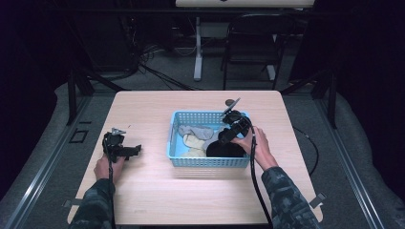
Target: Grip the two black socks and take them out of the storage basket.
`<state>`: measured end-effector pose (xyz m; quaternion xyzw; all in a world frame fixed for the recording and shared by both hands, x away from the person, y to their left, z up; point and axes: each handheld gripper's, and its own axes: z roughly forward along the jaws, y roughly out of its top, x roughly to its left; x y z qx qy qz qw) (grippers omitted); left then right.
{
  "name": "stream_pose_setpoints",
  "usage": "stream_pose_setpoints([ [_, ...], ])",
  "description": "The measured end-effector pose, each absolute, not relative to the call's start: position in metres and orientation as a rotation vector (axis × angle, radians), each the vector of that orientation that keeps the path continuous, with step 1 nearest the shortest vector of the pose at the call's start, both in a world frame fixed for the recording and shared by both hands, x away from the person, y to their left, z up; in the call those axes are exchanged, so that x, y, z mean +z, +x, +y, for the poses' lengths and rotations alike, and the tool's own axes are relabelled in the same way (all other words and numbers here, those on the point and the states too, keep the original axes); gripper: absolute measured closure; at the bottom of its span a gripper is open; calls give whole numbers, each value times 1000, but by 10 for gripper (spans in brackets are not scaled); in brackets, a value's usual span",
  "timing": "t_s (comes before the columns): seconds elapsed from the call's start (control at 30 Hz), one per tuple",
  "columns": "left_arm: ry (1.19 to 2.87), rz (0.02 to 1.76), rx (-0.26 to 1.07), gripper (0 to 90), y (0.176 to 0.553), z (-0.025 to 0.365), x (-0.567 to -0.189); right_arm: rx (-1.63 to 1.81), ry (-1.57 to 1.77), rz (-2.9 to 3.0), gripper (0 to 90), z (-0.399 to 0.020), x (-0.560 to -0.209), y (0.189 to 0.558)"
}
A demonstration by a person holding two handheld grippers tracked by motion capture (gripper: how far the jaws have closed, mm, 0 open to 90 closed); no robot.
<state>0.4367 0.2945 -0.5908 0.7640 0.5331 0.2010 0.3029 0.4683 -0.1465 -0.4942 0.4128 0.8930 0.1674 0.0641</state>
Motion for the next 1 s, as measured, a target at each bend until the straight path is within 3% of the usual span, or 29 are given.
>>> stream_pose_setpoints([
  [0.37,2025,1413,533,2,437,294,-591,410,1292,2690,210,-141,-507,472],
  [0.8,2025,1413,533,2,437,294,-591,419,1324,2675,754,-145,-507,471],
  [1.0,2025,1413,533,1,437,294,-591,472,1332,2676,828,-151,-500,468],
])
